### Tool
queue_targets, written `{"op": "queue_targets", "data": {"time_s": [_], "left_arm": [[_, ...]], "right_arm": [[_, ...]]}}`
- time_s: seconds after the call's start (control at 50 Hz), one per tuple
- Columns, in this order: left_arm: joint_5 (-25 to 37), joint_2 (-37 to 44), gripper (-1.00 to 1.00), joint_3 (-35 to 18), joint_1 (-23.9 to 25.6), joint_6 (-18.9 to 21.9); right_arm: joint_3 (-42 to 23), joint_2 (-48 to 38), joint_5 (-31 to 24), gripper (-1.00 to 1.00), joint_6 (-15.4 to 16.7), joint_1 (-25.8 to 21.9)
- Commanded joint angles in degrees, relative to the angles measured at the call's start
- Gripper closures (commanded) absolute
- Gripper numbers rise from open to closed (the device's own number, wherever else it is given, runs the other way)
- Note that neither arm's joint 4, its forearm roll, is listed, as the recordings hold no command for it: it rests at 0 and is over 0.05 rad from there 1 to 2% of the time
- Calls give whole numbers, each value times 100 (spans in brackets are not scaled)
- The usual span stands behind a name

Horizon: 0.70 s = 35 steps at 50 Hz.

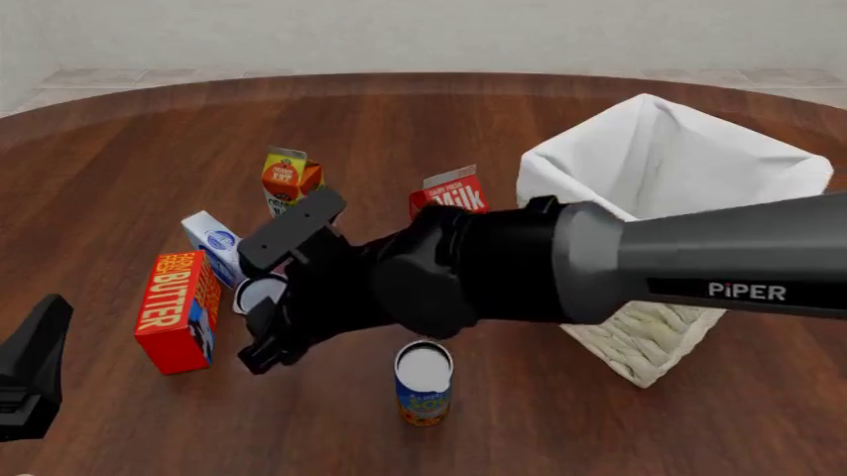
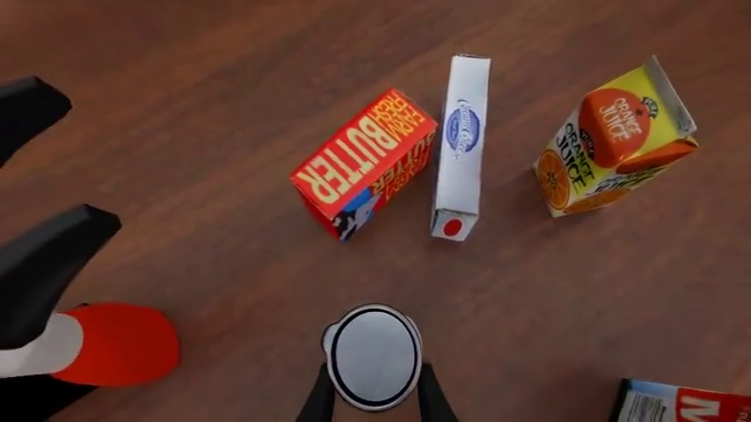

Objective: Pick up the tomato sauce, and put it in the basket.

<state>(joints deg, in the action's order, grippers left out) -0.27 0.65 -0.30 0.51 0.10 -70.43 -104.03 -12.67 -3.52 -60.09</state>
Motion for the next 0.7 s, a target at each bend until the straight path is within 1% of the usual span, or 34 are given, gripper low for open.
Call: {"op": "queue_targets", "data": {"time_s": [0.02,0.38,0.66,0.7], "left_arm": [[-3,-2,-100,3,-18,1],[-3,-3,-100,3,-19,1],[-3,-3,-100,3,-19,2],[-3,-1,-100,3,-20,1]], "right_arm": [[128,434,-167,100,10,42],[521,1112,-298,100,60,177],[597,1623,-555,100,174,307],[643,1763,-561,100,96,320]]}}
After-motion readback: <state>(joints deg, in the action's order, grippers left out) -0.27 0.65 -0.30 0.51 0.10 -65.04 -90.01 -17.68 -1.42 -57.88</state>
